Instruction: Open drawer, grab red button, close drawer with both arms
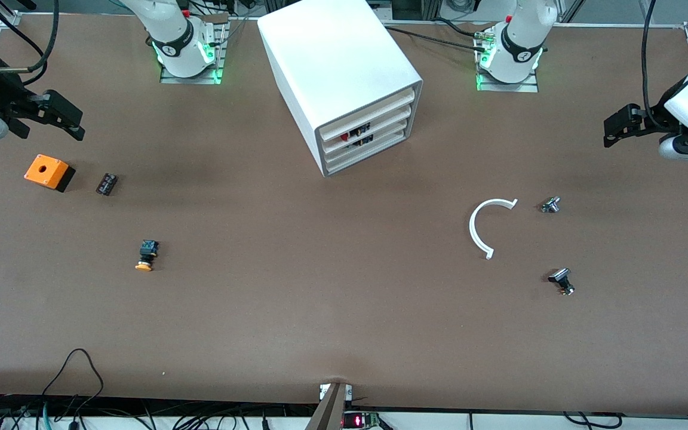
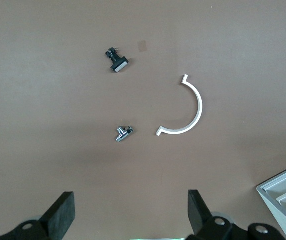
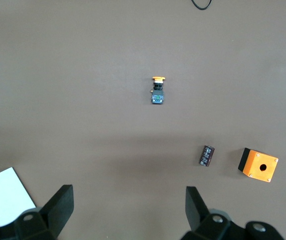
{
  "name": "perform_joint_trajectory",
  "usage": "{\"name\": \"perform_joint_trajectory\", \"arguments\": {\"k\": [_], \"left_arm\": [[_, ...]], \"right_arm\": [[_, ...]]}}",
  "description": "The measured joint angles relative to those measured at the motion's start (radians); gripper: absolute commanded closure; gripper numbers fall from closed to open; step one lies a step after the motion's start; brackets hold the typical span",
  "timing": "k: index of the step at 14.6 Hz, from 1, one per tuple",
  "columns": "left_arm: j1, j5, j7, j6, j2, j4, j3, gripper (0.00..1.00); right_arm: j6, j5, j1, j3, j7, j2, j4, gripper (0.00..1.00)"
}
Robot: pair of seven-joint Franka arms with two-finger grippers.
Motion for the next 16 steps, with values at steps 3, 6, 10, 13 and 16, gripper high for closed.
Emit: {"name": "perform_joint_trajectory", "arguments": {"k": [3,6,10,13,16], "left_arm": [[0.000,0.000,0.000,0.000,0.000,0.000,-0.001,0.01],[0.000,0.000,0.000,-0.001,0.000,0.000,-0.002,0.01],[-0.001,0.000,0.000,-0.015,0.000,0.000,-0.009,0.01],[-0.007,-0.048,0.001,-0.065,0.000,0.000,-0.022,0.01],[-0.016,-0.157,0.014,-0.142,0.010,-0.003,-0.030,0.01]], "right_arm": [[0.000,0.000,0.000,0.000,0.000,0.000,0.000,0.01],[0.000,0.000,0.000,0.002,0.000,0.000,0.000,0.01],[-0.007,0.000,0.000,0.003,0.000,0.015,0.000,0.01],[-0.027,0.000,0.000,0.004,-0.003,0.069,-0.002,0.01],[-0.024,0.001,0.001,0.004,-0.004,0.129,-0.002,0.01]]}}
